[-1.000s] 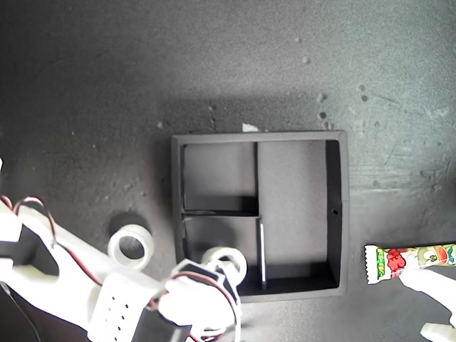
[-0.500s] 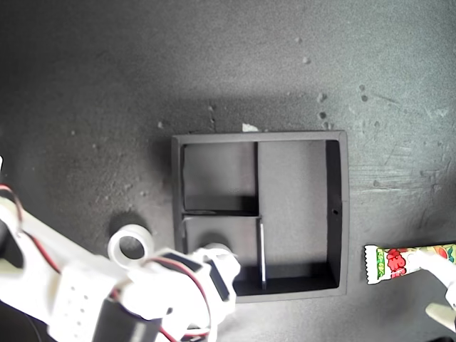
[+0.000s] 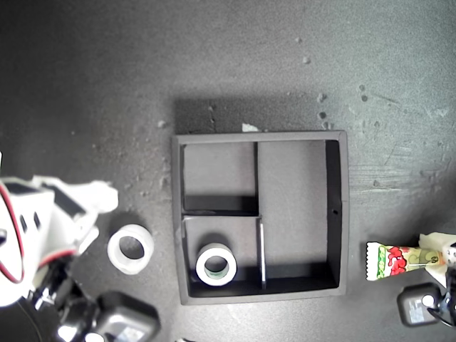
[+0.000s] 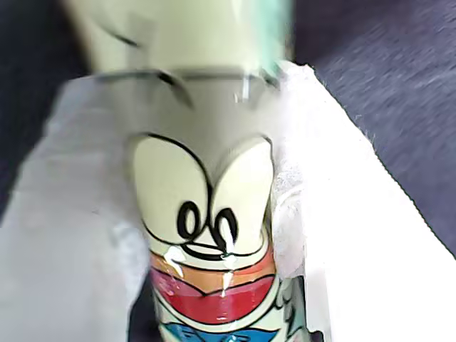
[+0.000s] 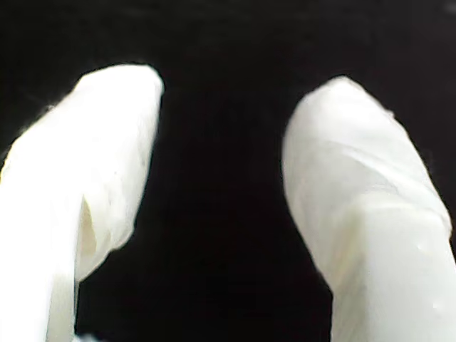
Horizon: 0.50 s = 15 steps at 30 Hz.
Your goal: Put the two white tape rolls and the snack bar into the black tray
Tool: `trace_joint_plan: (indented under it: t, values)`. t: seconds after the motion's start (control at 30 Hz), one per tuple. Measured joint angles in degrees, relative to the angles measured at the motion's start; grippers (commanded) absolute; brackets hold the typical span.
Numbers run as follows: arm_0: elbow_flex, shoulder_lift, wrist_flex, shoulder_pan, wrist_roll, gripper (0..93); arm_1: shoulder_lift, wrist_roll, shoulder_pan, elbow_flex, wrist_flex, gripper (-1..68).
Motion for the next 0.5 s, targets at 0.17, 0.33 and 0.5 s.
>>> trace_joint_plan:
  t: [0.17, 0.33, 0.5]
  values:
    - [12.1, 1.1, -12.0, 6.1, -5.7, 21.9, 1.0, 6.9, 2.4, -9.8, 14.9, -0.6]
    - [10.8, -4.2, -18.2, 11.3, -6.4, 21.3, 6.2, 24.9, 0.2, -12.4, 20.6, -0.6]
    - [2.7, -13.2, -18.7, 12.1, -4.2, 20.9, 6.9, 32.9, 0.6, -14.8, 23.3, -0.6]
